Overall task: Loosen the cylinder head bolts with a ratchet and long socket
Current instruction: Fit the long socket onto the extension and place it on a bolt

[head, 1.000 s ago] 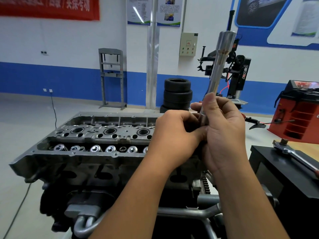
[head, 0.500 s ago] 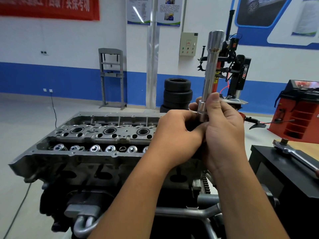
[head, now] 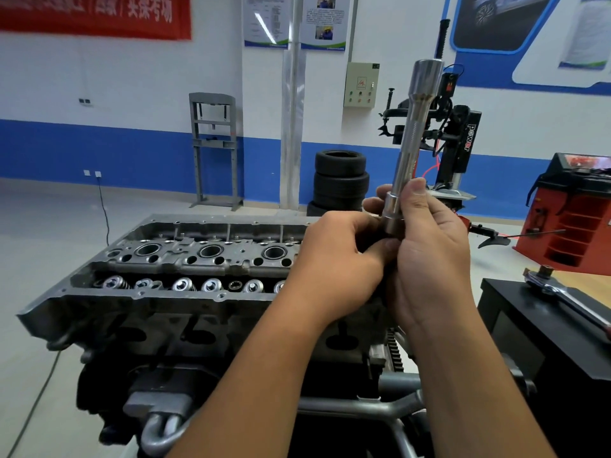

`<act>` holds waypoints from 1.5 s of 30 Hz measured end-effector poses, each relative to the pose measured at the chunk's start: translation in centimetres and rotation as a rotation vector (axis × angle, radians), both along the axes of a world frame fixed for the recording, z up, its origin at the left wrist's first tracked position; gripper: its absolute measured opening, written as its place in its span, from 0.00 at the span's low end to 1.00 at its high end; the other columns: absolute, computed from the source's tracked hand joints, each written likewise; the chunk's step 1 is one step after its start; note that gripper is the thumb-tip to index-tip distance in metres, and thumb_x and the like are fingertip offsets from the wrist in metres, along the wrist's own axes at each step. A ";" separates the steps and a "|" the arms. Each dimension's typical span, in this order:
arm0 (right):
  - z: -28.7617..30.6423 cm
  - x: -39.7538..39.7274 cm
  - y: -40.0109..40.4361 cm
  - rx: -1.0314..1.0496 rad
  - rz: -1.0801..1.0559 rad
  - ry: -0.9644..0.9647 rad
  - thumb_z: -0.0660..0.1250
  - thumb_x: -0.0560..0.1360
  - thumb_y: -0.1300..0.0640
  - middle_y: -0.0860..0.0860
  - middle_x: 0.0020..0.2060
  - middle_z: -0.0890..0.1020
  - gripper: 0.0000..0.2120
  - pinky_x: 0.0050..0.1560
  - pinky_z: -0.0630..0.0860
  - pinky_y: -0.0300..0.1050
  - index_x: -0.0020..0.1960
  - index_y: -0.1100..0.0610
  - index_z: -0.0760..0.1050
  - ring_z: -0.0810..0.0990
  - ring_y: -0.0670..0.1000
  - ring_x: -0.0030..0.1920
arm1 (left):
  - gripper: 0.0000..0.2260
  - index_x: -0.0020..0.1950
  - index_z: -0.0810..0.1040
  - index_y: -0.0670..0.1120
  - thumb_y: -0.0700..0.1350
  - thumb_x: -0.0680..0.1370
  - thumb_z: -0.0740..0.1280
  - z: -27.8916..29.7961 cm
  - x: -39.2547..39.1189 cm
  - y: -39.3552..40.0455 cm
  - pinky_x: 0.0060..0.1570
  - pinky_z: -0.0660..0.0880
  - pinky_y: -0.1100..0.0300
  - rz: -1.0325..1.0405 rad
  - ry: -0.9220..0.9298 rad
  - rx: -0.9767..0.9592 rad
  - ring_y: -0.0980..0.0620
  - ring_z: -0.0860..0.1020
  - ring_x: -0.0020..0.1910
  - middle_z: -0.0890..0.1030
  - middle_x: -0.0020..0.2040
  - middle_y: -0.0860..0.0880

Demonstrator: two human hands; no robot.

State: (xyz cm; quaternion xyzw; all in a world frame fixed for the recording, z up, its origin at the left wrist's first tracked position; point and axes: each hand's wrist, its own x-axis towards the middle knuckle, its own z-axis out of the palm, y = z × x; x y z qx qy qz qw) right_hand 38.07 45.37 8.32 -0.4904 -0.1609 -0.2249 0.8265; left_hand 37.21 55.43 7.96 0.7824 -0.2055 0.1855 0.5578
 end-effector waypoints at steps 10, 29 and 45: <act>0.0 0.0 0.1 0.001 -0.030 0.013 0.67 0.76 0.41 0.55 0.38 0.85 0.18 0.56 0.81 0.66 0.37 0.52 0.84 0.83 0.55 0.41 | 0.05 0.53 0.87 0.52 0.44 0.80 0.74 0.0 0.1 0.1 0.53 0.84 0.55 -0.003 -0.007 -0.004 0.62 0.84 0.47 0.88 0.46 0.57; 0.2 -0.3 0.2 -0.010 -0.023 -0.019 0.74 0.68 0.41 0.55 0.40 0.85 0.18 0.57 0.80 0.70 0.44 0.56 0.81 0.83 0.56 0.42 | 0.05 0.51 0.88 0.51 0.45 0.77 0.77 -0.1 0.0 0.0 0.53 0.84 0.49 0.053 -0.023 -0.013 0.57 0.86 0.47 0.88 0.45 0.55; 0.1 -0.1 0.2 -0.006 -0.049 0.024 0.67 0.74 0.40 0.55 0.39 0.86 0.21 0.48 0.85 0.52 0.43 0.58 0.82 0.85 0.51 0.41 | 0.11 0.45 0.84 0.55 0.59 0.72 0.66 -0.3 -0.4 -0.7 0.41 0.83 0.47 0.208 -0.069 0.158 0.51 0.82 0.38 0.84 0.36 0.53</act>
